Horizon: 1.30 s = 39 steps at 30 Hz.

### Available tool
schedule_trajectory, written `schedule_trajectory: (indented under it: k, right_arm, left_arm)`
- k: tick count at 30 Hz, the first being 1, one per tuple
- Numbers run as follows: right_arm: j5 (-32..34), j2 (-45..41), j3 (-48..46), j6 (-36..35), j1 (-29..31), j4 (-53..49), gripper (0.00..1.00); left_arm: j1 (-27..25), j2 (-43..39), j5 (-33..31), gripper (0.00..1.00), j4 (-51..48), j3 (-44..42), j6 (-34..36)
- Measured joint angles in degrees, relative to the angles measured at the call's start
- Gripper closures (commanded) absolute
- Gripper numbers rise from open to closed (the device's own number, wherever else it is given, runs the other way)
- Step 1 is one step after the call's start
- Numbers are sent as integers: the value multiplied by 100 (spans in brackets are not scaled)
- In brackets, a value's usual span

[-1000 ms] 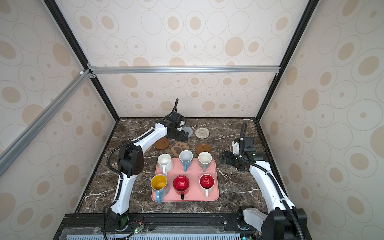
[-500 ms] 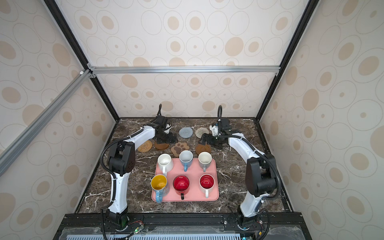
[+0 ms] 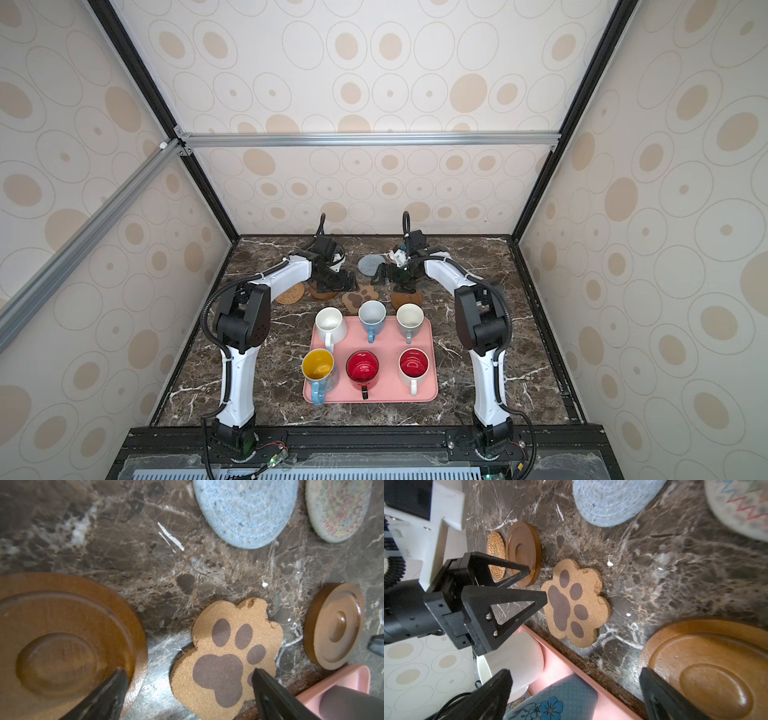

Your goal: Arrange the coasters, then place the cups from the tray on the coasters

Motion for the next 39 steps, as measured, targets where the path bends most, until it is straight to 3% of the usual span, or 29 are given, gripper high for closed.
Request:
schedule_trajectory:
  k: [9,21,29,39]
  right_arm:
    - [-205,608,597,4,107,-234,0]
    - [-136,629,734,4,160,-455,0]
    - [146,289,737,-162,127,-758,0]
    - [378,-557,258,-348,-177,-920,0]
  left_arm:
    - [4,-70,111,11,153,-146,-46]
    - [-4,-498,-61,7,238,-348,-39]
    - [-201,-520,35,8,-160,205,348]
    - [-608,-107,767,11,-697,833,776]
